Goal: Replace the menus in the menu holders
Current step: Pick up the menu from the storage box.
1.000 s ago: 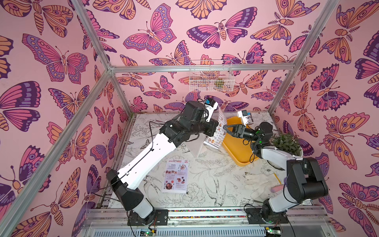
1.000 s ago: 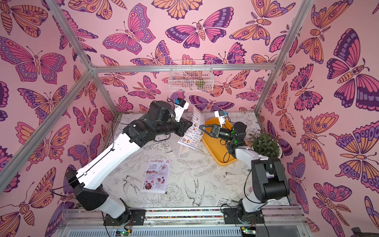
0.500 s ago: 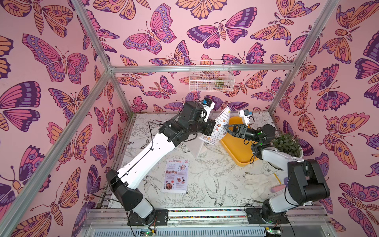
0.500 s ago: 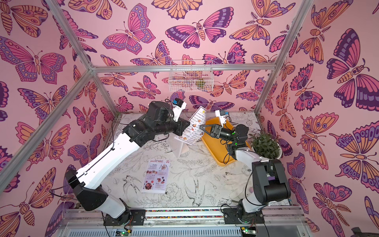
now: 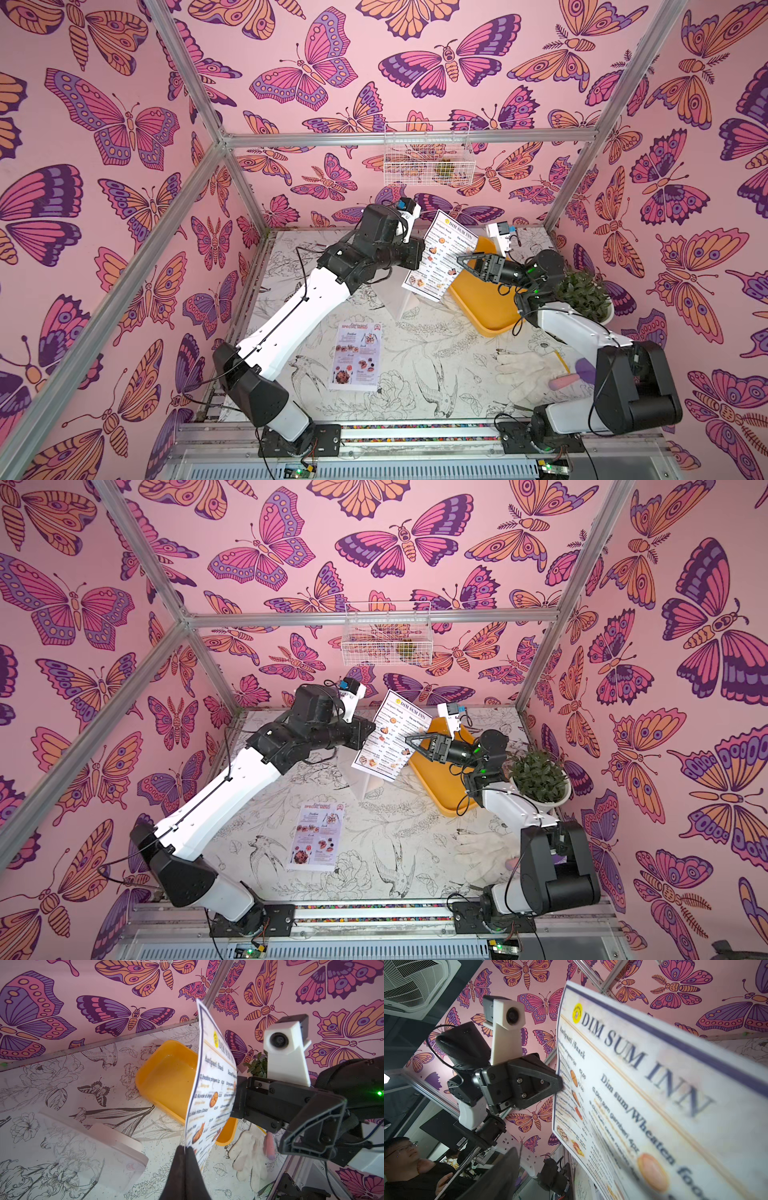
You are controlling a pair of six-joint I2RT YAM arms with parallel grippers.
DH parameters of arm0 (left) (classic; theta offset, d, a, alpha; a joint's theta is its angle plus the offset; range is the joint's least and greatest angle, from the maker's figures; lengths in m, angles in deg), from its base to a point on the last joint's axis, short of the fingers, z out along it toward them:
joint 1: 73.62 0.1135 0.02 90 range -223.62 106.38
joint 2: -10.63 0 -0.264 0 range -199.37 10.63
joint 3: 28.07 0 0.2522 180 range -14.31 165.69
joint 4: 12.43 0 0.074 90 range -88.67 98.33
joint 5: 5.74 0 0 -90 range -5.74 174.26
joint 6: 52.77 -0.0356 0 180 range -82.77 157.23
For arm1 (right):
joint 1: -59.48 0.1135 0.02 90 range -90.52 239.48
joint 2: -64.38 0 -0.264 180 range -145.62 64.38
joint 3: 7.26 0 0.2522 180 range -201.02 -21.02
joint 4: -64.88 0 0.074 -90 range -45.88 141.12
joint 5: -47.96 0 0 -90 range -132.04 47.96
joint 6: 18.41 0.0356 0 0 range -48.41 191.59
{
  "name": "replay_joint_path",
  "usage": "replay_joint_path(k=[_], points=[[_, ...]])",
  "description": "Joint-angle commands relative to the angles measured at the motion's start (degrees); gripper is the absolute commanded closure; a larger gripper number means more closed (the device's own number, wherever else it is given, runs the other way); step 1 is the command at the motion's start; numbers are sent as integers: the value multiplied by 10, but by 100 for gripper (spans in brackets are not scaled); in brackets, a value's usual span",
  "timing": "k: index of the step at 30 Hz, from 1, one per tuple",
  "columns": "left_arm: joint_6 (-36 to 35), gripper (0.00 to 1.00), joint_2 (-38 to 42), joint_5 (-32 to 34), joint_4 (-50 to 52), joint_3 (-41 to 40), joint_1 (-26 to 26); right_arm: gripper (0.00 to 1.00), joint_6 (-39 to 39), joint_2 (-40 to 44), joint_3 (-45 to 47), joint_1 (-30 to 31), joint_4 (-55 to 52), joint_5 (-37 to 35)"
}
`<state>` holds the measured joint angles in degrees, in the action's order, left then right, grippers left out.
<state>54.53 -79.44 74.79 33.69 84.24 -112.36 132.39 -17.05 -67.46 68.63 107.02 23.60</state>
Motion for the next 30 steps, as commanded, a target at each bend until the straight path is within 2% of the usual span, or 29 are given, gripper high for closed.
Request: replay_joint_path(k=[1, 7, 10, 19, 27, 30], points=[[10, 100, 11, -13, -18, -13, 4, 22, -28, 23, 3, 4, -30, -5], [38, 100, 21, -42, -52, -32, 16, 36, -74, 54, 6, 5, -106, -40], [56, 100, 25, -54, -66, -44, 17, 38, -78, 64, 6, 6, -114, -58], [113, 100, 47, -93, -149, -89, 19, 39, -71, 63, 17, 10, -92, -78], [124, 100, 57, -113, -167, -103, 23, 39, -71, 54, 18, 11, -82, -85], [125, 100, 62, -123, -168, -105, 23, 37, -93, 56, 12, 10, -107, -92]])
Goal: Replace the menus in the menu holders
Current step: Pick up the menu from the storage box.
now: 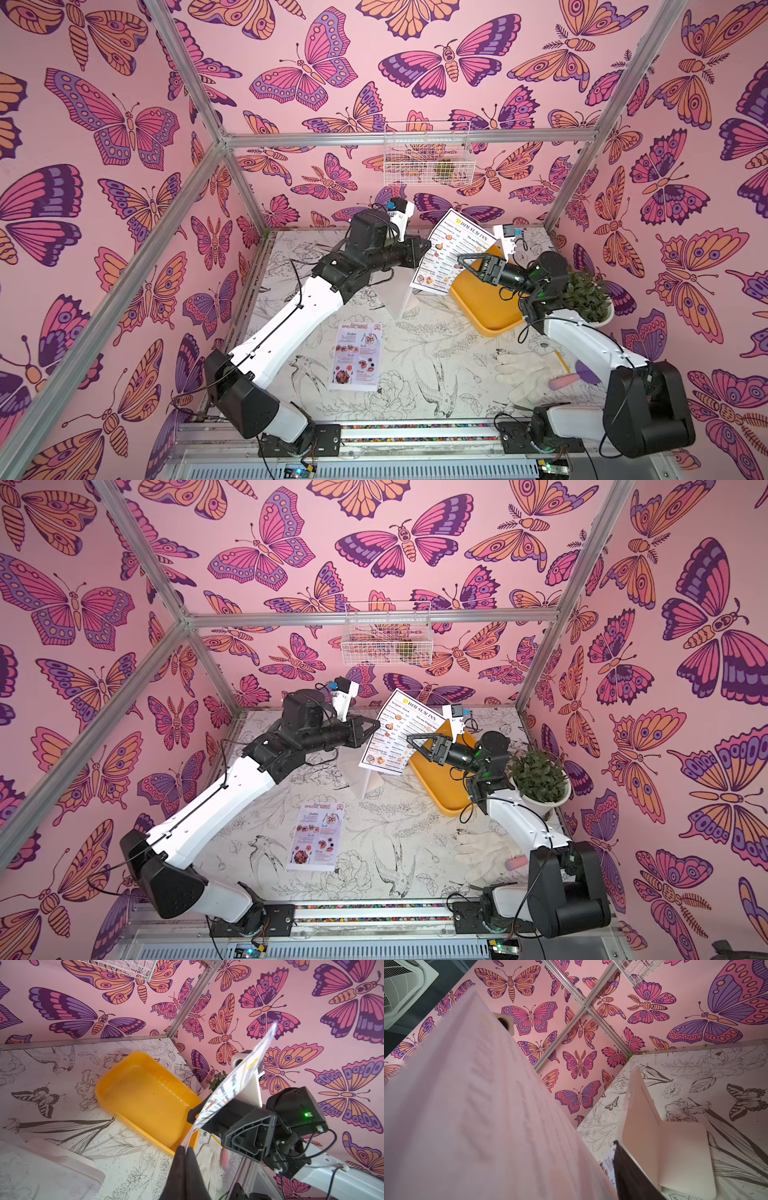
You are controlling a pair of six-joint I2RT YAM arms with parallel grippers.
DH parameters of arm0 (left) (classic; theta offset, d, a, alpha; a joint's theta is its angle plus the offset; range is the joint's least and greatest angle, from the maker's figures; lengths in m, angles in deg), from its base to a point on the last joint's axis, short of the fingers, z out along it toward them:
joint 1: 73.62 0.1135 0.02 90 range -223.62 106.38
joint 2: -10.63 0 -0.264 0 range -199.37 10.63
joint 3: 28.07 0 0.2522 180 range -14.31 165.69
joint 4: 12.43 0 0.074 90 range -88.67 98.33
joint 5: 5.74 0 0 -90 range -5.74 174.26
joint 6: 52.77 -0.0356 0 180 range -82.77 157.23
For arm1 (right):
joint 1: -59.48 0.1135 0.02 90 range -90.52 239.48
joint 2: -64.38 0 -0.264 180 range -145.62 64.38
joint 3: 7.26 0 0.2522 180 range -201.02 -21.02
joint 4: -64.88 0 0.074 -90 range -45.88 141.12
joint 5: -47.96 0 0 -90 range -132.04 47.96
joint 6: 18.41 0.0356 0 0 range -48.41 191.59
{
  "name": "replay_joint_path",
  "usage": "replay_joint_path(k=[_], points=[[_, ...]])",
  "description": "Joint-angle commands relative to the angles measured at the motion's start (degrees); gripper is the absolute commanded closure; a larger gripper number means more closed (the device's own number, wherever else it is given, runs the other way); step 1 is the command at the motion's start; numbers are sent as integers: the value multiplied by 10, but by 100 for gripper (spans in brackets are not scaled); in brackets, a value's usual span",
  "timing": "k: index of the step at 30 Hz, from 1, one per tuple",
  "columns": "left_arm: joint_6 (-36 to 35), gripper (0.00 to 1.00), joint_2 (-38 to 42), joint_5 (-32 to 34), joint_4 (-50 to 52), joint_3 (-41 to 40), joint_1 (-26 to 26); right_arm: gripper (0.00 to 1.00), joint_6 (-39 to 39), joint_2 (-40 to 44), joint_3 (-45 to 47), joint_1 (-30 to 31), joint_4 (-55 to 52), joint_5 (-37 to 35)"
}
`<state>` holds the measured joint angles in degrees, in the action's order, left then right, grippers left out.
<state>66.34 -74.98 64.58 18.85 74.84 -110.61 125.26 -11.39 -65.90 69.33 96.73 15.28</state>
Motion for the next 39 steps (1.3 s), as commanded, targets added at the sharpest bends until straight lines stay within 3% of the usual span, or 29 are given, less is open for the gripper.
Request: replay_joint_path(k=[1, 7, 18, 35, 38, 39], points=[[9, 100, 18, -19, -20, -12, 5, 38, -23, -1, -7, 3, -5, -9], [20, 100, 29, -18, -38, -28, 12, 48, 17, -14, -8, 3, 51, 0], [24, 100, 25, -32, -58, -41, 19, 66, 29, -7, -7, 4, 59, -5], [-9, 100, 11, -16, -39, -41, 19, 92, -31, 19, -33, 7, -67, -43], [-7, 78, 8, 19, -27, -44, 19, 96, -77, 42, -41, 11, -140, -71], [-5, 65, 7, 40, -16, -45, 19, 97, -99, 52, -49, 14, -180, -86]])
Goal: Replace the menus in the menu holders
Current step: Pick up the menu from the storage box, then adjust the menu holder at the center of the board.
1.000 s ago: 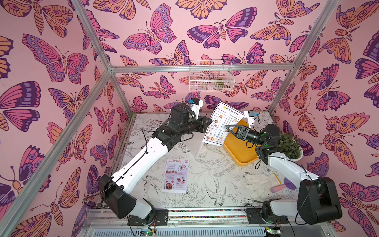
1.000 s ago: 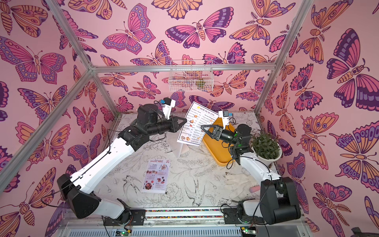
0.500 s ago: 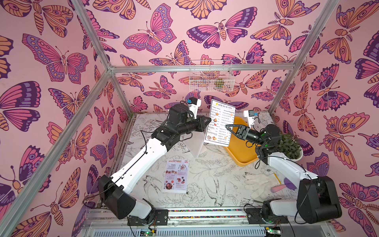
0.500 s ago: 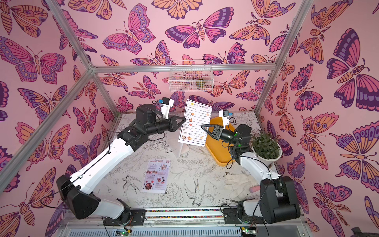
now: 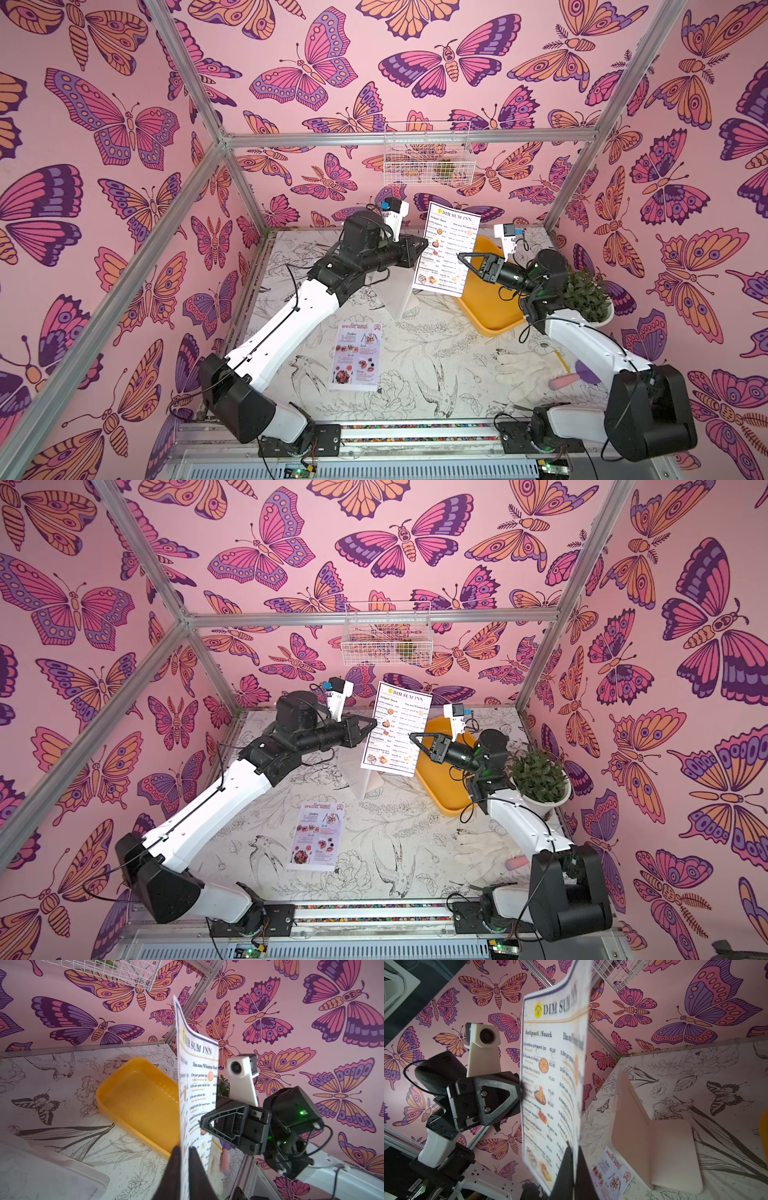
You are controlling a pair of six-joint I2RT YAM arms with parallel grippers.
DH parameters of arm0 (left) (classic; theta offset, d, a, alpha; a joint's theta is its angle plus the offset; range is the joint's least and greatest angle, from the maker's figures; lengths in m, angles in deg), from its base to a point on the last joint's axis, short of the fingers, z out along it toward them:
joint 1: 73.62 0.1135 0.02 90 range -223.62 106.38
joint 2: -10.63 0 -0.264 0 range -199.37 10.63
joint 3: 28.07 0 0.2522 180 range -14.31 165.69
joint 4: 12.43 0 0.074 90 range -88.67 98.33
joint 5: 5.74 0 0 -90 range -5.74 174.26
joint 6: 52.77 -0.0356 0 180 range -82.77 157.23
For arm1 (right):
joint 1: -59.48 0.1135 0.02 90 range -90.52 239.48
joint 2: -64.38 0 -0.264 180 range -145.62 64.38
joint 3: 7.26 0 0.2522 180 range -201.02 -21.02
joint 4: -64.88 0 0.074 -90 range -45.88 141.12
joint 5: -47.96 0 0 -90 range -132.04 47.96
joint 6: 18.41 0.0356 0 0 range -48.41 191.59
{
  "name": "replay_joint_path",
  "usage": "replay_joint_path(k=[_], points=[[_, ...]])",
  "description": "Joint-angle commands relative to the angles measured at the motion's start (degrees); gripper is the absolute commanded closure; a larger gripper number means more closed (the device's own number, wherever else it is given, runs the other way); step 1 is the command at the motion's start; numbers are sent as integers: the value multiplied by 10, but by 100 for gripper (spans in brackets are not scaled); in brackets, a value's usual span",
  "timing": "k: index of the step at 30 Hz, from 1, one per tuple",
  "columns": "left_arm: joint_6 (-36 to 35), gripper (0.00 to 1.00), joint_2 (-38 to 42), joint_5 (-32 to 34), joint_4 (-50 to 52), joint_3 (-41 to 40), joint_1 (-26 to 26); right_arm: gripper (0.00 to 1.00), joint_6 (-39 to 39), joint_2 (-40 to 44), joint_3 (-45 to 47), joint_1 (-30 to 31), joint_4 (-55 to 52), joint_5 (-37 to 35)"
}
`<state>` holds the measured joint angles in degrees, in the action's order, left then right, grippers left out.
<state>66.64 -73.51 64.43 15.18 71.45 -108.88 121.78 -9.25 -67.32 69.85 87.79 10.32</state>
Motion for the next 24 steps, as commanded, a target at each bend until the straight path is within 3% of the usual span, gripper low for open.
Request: replay_joint_path(k=[1, 3, 8, 12, 19, 24], points=[[-8, 55, -9, 58, 30, -11, 2, 97, -87, 40, -42, 12, -128, -53], [-12, 37, -10, 98, 56, -12, 2, 100, -150, 60, -63, 28, -222, -104], [-29, 15, 1, 212, 115, -31, 3, 100, -250, 73, -112, 88, -357, -237], [-33, 15, 13, 326, 161, -65, 13, 100, -310, 65, -169, 141, -444, -366], [-41, 21, -64, 338, 173, -89, 81, 100, -372, 32, -264, 240, -538, -579], [-63, 23, -143, 327, 148, -59, 105, 100, -402, 18, -308, 287, -560, -647]])
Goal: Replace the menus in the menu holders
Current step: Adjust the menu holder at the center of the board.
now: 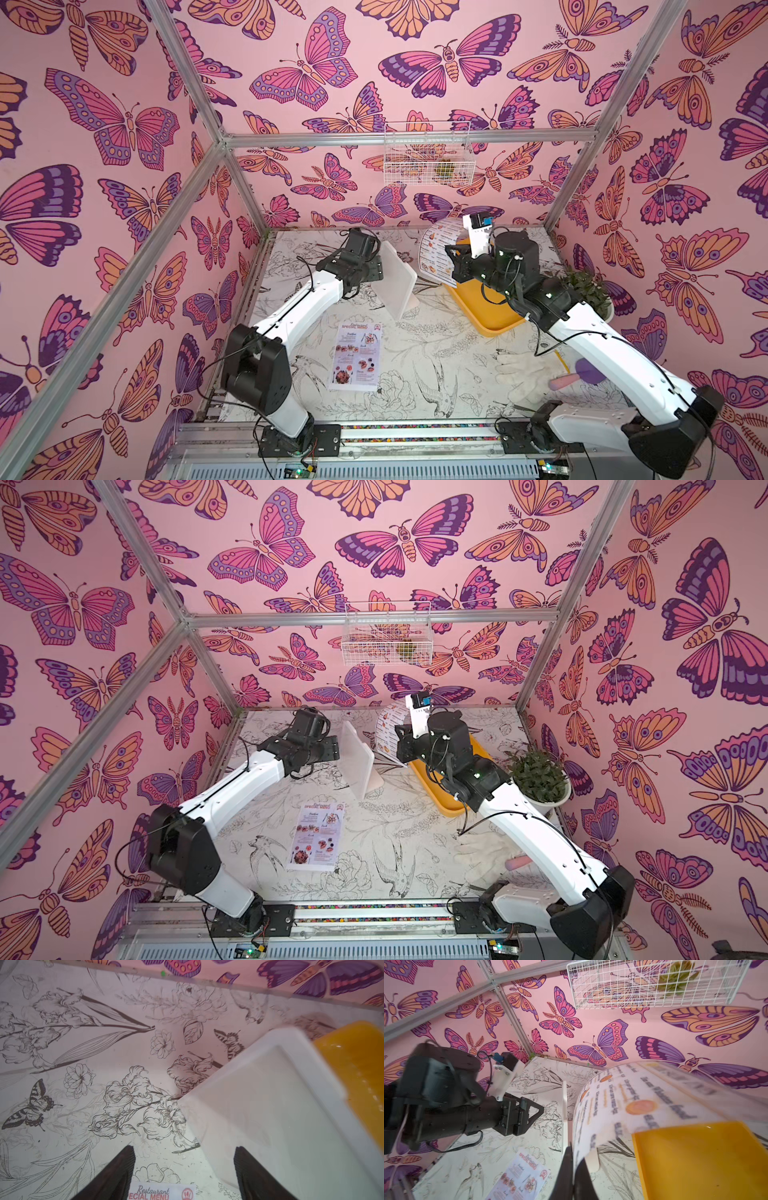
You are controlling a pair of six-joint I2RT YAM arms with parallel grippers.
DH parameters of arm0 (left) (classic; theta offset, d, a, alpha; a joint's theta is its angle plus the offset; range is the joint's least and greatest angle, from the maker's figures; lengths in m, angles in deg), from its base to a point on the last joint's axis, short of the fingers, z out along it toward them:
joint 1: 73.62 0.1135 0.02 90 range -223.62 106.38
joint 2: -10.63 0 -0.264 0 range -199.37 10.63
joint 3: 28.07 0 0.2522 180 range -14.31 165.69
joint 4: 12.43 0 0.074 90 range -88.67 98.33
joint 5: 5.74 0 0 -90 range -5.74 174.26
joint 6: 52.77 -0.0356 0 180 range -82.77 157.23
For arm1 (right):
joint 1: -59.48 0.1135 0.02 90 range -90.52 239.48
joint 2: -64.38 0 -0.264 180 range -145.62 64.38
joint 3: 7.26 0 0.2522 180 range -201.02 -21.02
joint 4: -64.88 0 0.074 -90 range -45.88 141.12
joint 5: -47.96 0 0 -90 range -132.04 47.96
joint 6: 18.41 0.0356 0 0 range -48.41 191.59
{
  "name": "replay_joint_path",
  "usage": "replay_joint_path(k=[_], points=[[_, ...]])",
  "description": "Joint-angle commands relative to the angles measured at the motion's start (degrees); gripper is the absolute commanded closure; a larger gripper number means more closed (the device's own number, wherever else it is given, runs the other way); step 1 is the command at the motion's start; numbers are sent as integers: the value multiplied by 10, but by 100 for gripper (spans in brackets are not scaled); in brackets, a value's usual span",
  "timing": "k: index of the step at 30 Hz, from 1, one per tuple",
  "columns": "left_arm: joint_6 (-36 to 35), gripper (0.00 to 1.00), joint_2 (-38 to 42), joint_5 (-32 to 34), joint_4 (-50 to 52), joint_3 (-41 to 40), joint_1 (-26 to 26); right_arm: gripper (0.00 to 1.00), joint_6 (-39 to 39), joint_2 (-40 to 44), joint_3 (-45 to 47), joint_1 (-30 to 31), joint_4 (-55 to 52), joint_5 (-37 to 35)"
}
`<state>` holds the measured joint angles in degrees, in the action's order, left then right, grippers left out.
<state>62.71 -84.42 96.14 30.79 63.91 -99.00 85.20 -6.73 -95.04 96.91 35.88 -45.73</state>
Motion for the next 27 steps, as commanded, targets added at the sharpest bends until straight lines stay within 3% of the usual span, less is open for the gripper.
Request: replay_joint_path(k=[1, 8, 16, 27], points=[[-30, 23, -49, 11, -11, 27, 7, 100, -40, -10, -36, 21, -45, -93], [-56, 23, -119, -10, -78, 55, 10, 100, -30, -14, -42, 29, -39, -94], [-75, 25, -160, -128, -128, 69, 7, 100, 1, -52, -56, 57, 26, -135], [-38, 24, -96, -98, -123, 2, 10, 100, 53, -133, -83, 65, 133, -189]])
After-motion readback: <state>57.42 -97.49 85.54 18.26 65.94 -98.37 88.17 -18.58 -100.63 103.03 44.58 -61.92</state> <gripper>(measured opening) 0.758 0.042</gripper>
